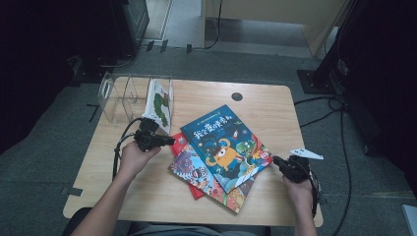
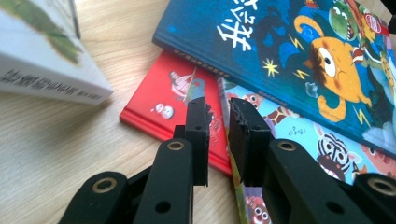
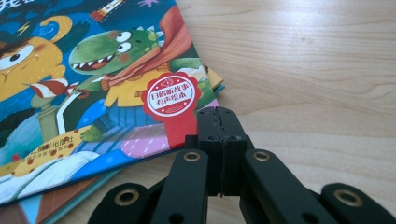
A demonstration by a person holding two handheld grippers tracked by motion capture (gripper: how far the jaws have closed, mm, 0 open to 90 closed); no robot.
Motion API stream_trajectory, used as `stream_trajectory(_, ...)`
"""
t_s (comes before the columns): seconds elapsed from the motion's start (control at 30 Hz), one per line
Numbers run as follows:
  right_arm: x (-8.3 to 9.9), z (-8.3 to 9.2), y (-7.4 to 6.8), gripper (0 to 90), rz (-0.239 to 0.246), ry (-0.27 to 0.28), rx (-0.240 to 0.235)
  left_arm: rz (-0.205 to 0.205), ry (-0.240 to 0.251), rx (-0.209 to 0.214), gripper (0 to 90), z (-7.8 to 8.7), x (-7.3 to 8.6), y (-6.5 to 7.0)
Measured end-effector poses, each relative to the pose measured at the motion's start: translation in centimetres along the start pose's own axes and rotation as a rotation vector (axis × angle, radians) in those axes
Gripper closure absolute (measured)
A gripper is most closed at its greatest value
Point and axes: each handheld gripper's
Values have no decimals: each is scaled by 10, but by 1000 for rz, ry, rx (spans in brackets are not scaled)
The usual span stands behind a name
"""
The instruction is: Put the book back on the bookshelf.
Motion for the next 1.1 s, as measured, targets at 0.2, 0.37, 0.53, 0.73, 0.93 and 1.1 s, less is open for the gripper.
stream_trajectory(0.2, -8, -7, 5, 900, -2, 4, -2, 11, -2, -17, 768, 1, 6, -3)
stream_trajectory(0.37, -17, -14, 9, 900, -6, 9, -3, 15, -3, -24, 738, 0, 11, -6)
stream_trajectory(0.53, -22, -18, 11, 900, -12, 12, -6, 20, 4, -22, 718, -1, 14, -7)
stream_trajectory(0.73, -30, -25, 13, 900, -20, 14, -2, 23, 3, -28, 709, -5, 15, -8)
stream_trajectory(0.93, -37, -32, 15, 900, -35, 17, -4, 19, 11, -48, 691, -9, 14, -9)
stream_trajectory(1.1, -40, -36, 14, 900, -37, 26, -5, 1, 26, -60, 665, -11, 12, -6)
Point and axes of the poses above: each handheld gripper's, and its own axes: z roughly backward along the jaws, x roughly out of its underside, y roughly to its right, and after that the axes turned 7 degrees about -y, right-handed
